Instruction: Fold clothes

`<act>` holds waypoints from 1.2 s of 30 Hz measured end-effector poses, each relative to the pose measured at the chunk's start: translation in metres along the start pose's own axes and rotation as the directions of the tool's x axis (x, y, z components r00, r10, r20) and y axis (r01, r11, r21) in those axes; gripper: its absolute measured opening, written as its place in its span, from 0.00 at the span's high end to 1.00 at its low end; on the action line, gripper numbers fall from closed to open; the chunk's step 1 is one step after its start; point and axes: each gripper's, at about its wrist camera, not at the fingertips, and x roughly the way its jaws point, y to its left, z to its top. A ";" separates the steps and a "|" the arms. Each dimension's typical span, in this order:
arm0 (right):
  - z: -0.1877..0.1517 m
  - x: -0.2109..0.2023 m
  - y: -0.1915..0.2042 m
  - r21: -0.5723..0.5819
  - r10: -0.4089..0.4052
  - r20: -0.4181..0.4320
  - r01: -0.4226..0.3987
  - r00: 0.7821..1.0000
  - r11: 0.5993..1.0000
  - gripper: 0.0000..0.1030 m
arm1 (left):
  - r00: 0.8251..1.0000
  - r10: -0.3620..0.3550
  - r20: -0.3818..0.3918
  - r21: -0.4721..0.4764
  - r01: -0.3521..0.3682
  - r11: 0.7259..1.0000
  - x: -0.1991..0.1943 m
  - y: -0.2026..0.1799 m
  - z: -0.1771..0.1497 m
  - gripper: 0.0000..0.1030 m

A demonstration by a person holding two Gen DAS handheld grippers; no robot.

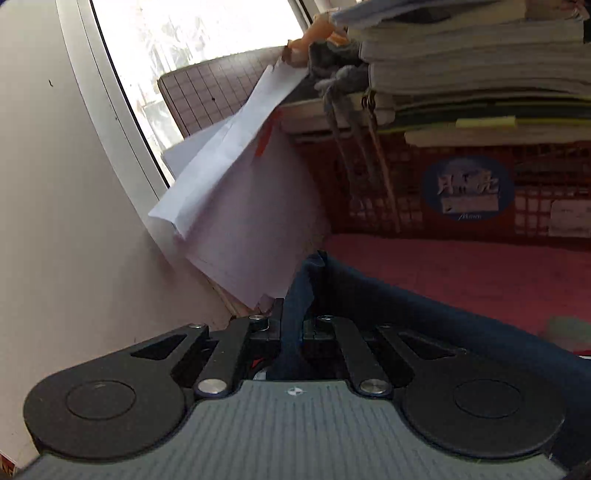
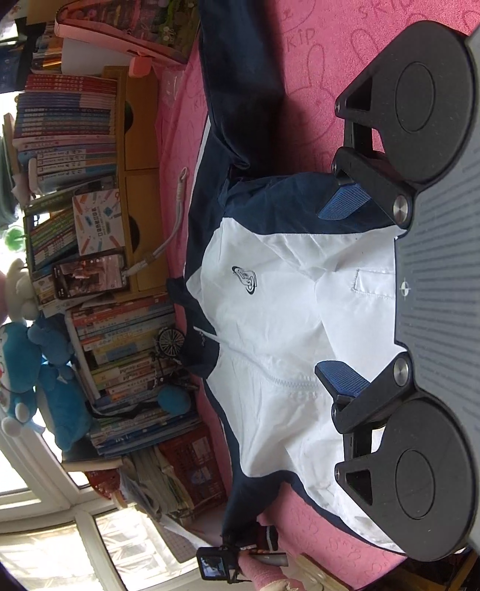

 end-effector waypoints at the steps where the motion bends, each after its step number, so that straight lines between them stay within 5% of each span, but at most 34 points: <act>1: 0.002 0.004 -0.001 0.002 -0.016 -0.004 0.016 1.000 1.000 0.19 | 1.000 0.018 -0.010 0.001 -0.018 1.000 0.006 -0.001 -0.002 0.94; 7: 0.012 0.030 -0.005 -0.008 -0.107 -0.018 0.107 0.994 0.994 0.19 | 0.986 0.050 -0.161 0.027 -0.047 0.999 0.022 -0.014 0.013 0.88; 11: 0.021 0.047 0.011 -0.135 -0.107 0.011 0.108 0.994 0.985 0.19 | 0.994 -0.055 -0.093 0.008 0.056 0.998 -0.010 -0.003 0.013 0.75; 13: 0.025 0.056 0.024 -0.204 -0.076 0.022 0.079 0.997 0.976 0.19 | 0.993 -0.102 -0.065 -0.021 0.100 0.995 -0.030 0.005 0.015 0.64; 15: 0.030 0.067 0.035 -0.255 -0.039 0.021 0.043 0.999 0.966 0.19 | 0.989 -0.137 -0.047 -0.058 0.135 0.989 -0.046 0.011 0.018 0.28; 16: 0.031 0.072 0.038 -0.273 -0.021 0.018 0.025 1.000 0.962 0.19 | 0.987 -0.155 -0.037 -0.076 0.152 0.985 -0.053 0.014 0.020 0.23; 19: 0.033 0.089 0.035 -0.302 -0.030 0.010 0.031 1.000 0.953 0.19 | 0.970 -0.242 -0.031 -0.051 0.241 0.969 -0.078 0.014 0.023 0.22; 21: 0.034 0.097 0.024 -0.307 -0.074 0.013 0.074 0.997 0.949 0.19 | 0.972 -0.234 0.015 0.006 0.234 0.972 -0.098 0.009 0.022 0.22; 25: 0.028 0.086 -0.028 -0.184 -0.193 -0.017 0.187 0.981 0.965 0.21 | 0.959 -0.272 0.082 0.050 0.268 0.962 -0.139 0.001 0.018 0.22; 27: 0.018 0.071 -0.054 -0.085 -0.250 -0.025 0.247 0.968 0.965 0.18 | 0.931 -0.352 0.100 0.080 0.345 0.935 -0.163 -0.011 0.010 0.22; 30: 0.003 0.044 -0.091 0.081 -0.283 -0.034 0.285 0.959 0.955 0.16 | 0.863 -0.492 0.117 0.145 0.475 0.868 -0.203 -0.036 -0.007 0.22; 36: -0.001 -0.005 -0.144 0.324 -0.396 0.038 0.364 0.917 0.873 0.13 | 0.648 -0.761 0.047 0.283 0.721 0.632 -0.280 -0.107 -0.061 0.18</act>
